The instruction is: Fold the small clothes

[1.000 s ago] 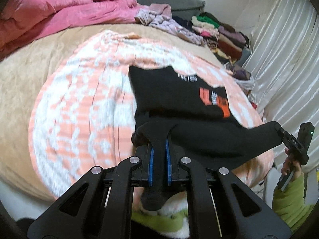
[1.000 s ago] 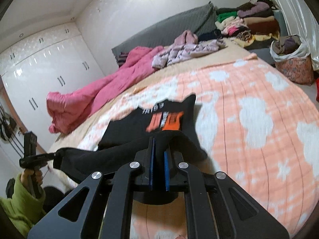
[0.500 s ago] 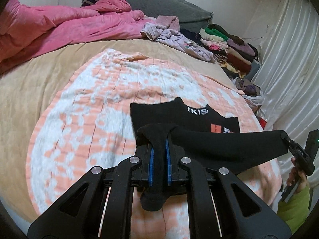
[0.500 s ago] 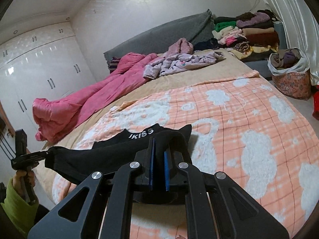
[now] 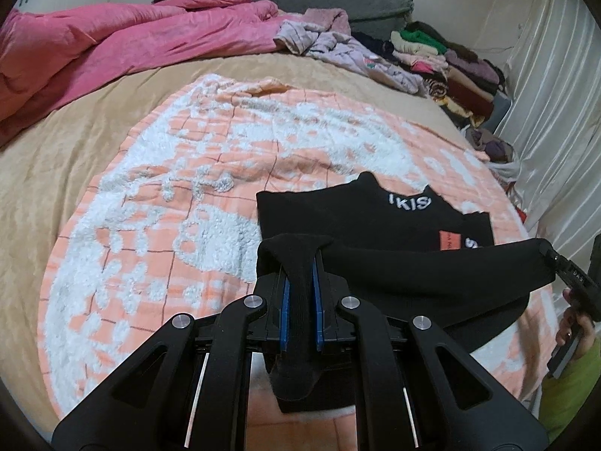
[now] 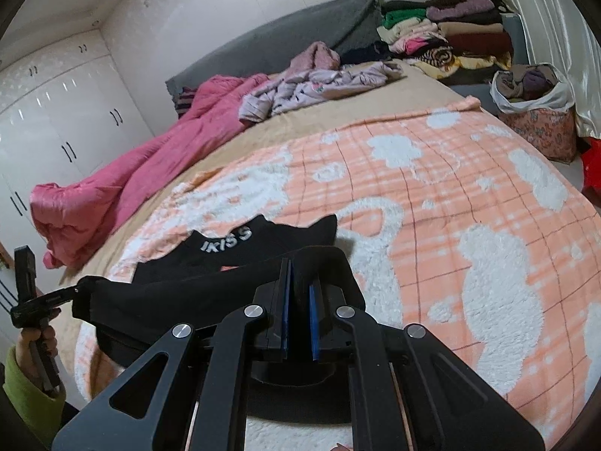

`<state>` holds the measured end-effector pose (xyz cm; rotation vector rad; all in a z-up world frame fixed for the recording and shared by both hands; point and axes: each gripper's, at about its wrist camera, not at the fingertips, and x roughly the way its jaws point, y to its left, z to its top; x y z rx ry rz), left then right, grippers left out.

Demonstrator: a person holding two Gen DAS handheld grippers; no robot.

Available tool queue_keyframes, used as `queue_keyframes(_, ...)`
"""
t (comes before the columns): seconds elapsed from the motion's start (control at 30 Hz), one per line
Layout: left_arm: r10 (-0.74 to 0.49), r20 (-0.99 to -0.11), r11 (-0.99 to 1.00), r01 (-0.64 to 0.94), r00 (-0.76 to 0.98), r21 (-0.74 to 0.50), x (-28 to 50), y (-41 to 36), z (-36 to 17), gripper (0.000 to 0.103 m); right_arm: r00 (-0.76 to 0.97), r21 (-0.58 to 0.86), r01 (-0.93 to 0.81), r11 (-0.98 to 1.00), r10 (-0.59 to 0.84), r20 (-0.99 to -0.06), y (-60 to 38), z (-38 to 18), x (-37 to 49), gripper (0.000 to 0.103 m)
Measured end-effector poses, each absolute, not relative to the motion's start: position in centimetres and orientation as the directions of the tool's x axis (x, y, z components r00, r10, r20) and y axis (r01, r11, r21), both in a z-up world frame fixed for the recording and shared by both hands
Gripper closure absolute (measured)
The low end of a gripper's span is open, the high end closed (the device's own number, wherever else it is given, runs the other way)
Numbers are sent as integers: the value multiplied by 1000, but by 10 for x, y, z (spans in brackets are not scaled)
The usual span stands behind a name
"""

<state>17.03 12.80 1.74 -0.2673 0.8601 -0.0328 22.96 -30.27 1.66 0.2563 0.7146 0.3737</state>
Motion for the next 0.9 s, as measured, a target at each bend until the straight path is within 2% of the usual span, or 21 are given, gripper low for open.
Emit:
queue_keyframes(0.23,-130,-753,970,-73,645,-230,177,131,3,96,681,335,-215,917,387,-622,-299,3,239,92)
queue_keyframes(0.3,-126,-749,970,-76,651,-229,177,133,2,94,687,312,-200,929,360,-631,-297,2,240,83)
queue_keyframes(0.37,-120,-743,971,-77,659,-225,176,135,2,92,693,305,-184,934,343,-634,-298,3,241,62)
queue_keyframes(0.5,-95,-729,976,-81,678,-203,171,140,5,87,709,299,-170,939,327,-624,-300,7,238,60)
queue_keyframes(0.6,-74,-709,979,-83,702,-185,166,145,13,74,725,280,-176,944,316,-612,-295,13,228,56)
queue_keyframes(0.67,-63,-689,982,-80,722,-173,161,147,21,69,735,260,-180,949,305,-605,-289,16,221,48)
queue_keyframes(0.77,-53,-663,984,-73,746,-161,155,144,31,66,758,230,-190,955,291,-584,-277,23,206,36)
queue_keyframes(0.9,-56,-637,990,-41,769,-137,145,133,43,65,781,170,-225,959,282,-557,-258,31,186,30)
